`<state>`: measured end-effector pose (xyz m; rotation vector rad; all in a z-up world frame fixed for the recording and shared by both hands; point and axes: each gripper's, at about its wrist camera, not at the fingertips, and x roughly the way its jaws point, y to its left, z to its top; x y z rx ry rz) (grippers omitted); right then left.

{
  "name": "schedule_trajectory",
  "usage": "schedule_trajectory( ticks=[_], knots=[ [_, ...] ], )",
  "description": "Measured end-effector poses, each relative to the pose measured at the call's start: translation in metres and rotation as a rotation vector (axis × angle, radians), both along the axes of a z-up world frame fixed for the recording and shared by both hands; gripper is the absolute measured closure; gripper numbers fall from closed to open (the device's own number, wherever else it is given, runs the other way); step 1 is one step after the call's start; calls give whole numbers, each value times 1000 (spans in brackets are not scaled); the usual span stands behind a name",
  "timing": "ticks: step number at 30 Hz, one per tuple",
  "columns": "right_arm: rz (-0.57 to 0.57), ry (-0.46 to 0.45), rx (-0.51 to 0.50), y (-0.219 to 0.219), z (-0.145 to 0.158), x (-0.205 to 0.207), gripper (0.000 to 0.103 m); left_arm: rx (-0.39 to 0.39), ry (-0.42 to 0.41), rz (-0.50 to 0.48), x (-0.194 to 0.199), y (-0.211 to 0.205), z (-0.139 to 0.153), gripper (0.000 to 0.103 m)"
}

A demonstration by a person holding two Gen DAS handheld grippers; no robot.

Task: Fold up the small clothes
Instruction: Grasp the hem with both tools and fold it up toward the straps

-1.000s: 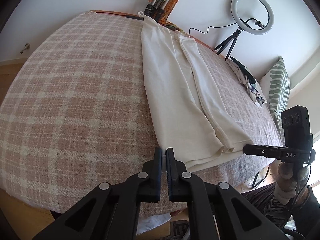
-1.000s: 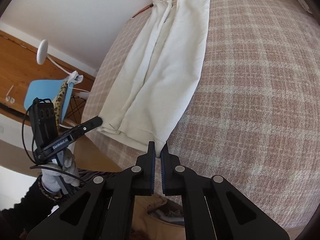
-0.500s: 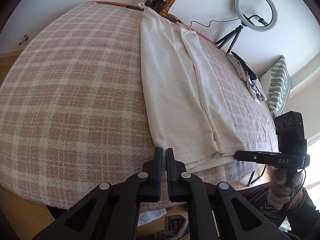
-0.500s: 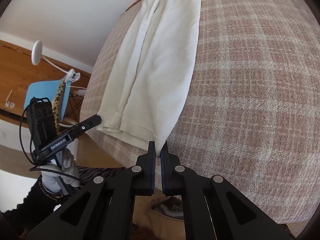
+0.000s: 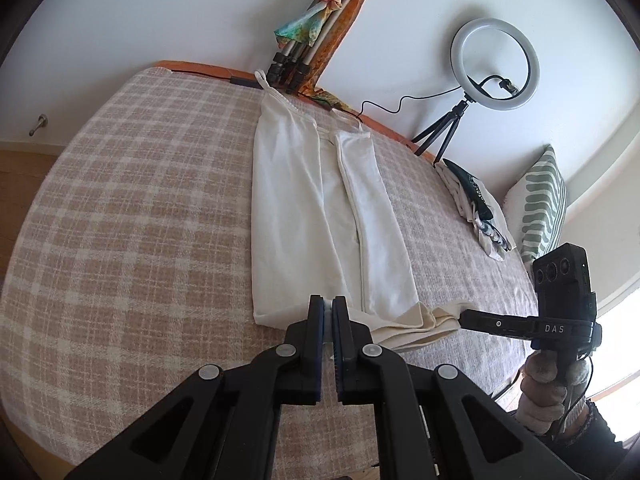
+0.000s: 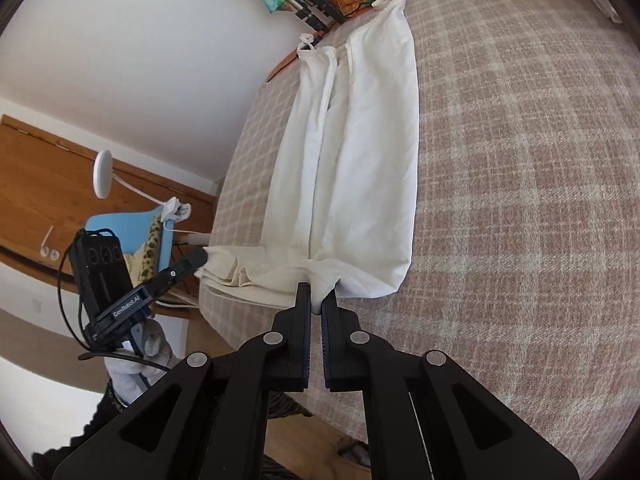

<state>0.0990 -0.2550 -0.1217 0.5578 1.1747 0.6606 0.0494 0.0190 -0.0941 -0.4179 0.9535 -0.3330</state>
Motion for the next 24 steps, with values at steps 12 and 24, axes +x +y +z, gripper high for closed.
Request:
schedule_trajectory(
  ticks=[12,24],
  knots=[
    [-58,6,-53,-10,-10,74,100,51,21,34,82,4,-17,102],
    [-69,55,-146,-5,-25,96,91,94,62,50,103,12,-27,70]
  ],
)
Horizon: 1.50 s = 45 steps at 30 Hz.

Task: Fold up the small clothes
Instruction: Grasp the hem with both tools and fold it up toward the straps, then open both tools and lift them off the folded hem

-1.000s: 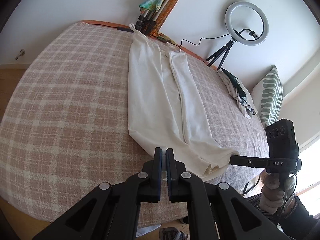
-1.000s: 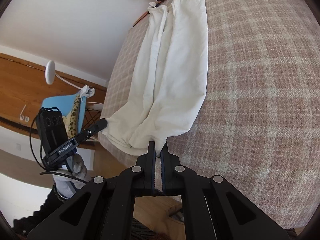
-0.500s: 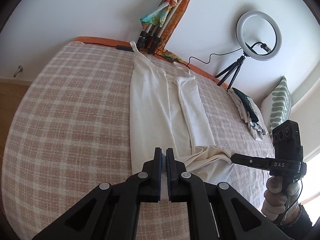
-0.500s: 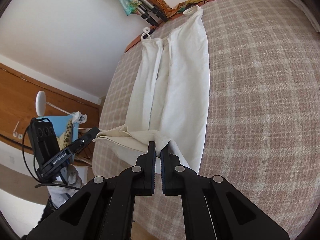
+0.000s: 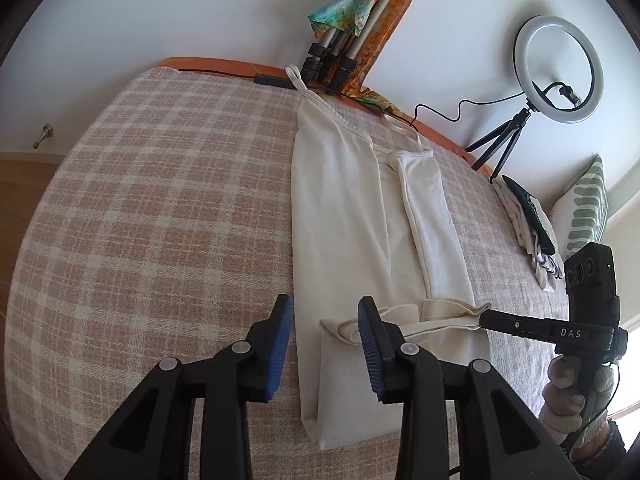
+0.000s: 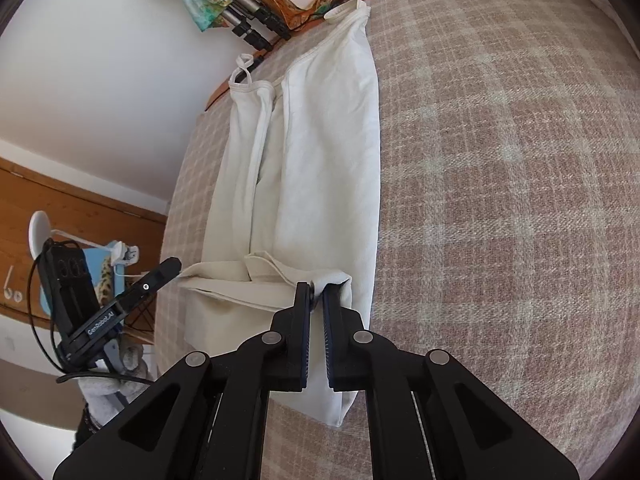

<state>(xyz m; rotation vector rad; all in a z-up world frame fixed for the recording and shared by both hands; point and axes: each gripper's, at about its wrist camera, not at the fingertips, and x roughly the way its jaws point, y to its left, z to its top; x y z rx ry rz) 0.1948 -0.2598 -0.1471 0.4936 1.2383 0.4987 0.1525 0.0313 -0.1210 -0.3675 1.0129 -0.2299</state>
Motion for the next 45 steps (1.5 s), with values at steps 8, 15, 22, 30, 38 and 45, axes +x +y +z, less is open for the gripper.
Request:
schedule_trajectory(
  ticks=[8,15,22,30,38,45],
  knots=[
    [76,-232,-73,3,43,-30,75,63,-150,-135,-36,-27,33,76],
    [233,-226,-172,52,21,-37,75,52,-34,-214,-14,-56,-11,78],
    [185,-280,-366,54,11,-24,75,143,-45,-46,8,-34,-18,77],
    [260,-393,-353,61,29,-44,75,281,-172,-177,-34,-69,-2,76],
    [403,-384,-428,89,-2,-64,75,345,-105,-163,-56,-58,-33,71],
    [325,-383,-331,70,8,-56,76,252,-144,-149,-54,-53,-16,73]
  ],
)
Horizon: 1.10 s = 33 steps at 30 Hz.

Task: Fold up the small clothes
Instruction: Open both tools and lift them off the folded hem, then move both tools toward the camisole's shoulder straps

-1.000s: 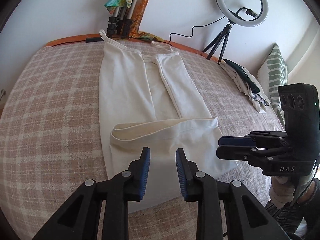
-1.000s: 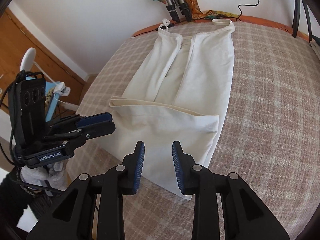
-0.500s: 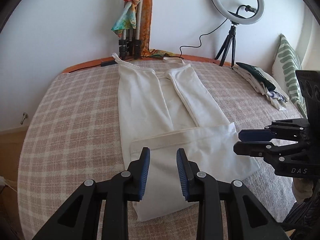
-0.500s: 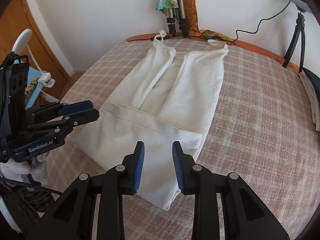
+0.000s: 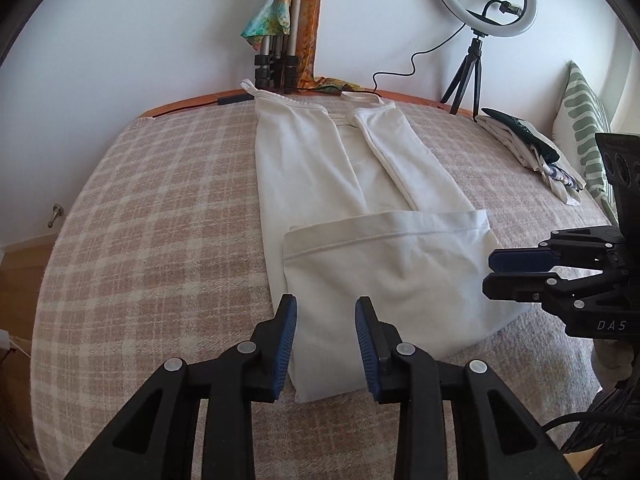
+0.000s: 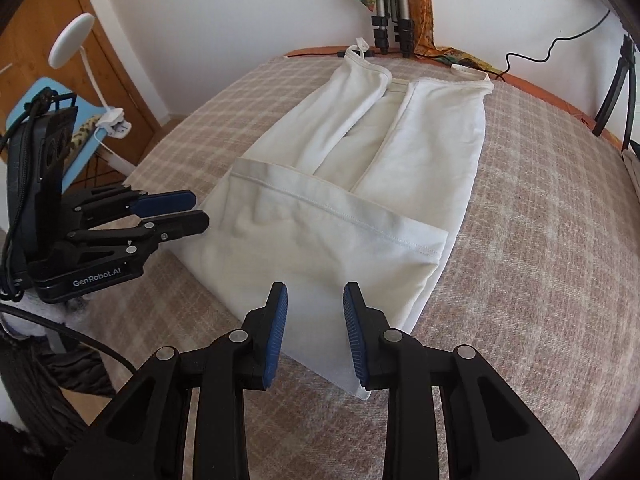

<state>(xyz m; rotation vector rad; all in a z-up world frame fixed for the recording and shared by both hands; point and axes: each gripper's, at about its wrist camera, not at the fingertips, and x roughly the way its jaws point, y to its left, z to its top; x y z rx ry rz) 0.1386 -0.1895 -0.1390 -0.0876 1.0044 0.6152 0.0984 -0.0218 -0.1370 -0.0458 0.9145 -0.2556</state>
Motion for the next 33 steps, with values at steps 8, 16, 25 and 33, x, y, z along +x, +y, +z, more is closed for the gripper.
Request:
schedule_trajectory(
  ticks=[8,16,25,33],
  knots=[
    [-109,5,-82,1,-6,33,76,70,47,38,48,-16,-14,72],
    [-168,-33,-59,-32,12,42,76,24,2,91,58,28,13,68],
    [-233,-50,56,-76,30,103,60,-73,-9,63,117,62,35,55],
    [-228,30,126,-91,9,175,60,-138,18,56,189,71,19,55]
  ],
)
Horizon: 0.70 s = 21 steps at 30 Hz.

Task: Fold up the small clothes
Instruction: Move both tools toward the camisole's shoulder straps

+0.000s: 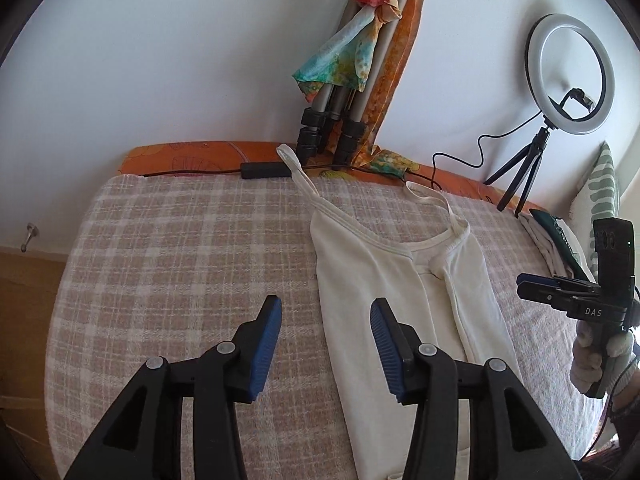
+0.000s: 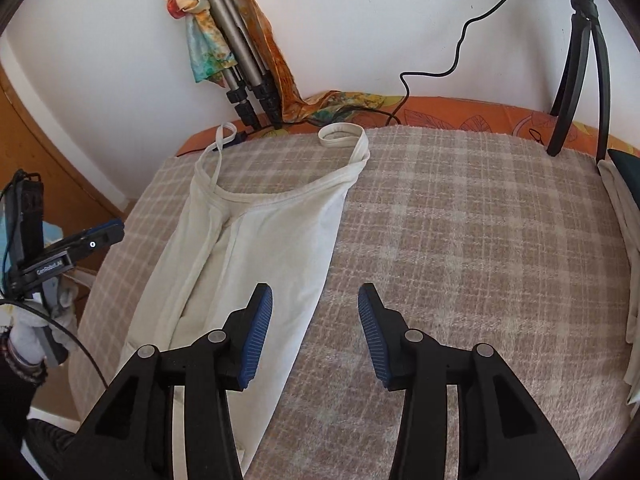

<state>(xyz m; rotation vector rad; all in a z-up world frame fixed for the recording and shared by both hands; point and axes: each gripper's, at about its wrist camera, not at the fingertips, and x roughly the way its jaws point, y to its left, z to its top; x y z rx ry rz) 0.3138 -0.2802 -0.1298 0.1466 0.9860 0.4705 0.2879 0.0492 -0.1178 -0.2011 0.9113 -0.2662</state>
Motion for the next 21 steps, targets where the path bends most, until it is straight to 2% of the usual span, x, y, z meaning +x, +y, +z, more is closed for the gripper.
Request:
schedule_trajectory(
  ticks=[6,9,11,14,16,17,19,21],
  knots=[
    [13,16,6,12,-23,41,60,23,28,-29,35,-17,-28,55],
    [32,-27,-80,26,-27,50,68,58,26,-33,45,-25,-39,55],
    [48,-52,-134,34,-26,56,70,98,23,-31,53,-29,-45,54],
    [67,-83,-181,41,-23,62,70,79,20,-18,63,-27,-48,51],
    [65,-70,-148,40,-20,67,70,-1,24,-16,67,-21,-47,51],
    [67,-51,-91,34,-18,70,69,-31,28,-12,70,-18,-47,50],
    [89,-12,42,22,-16,78,69,-66,39,-5,75,-15,-48,50],
    [56,-16,76,14,-14,85,69,-80,52,-4,80,-16,-51,51]
  ],
)
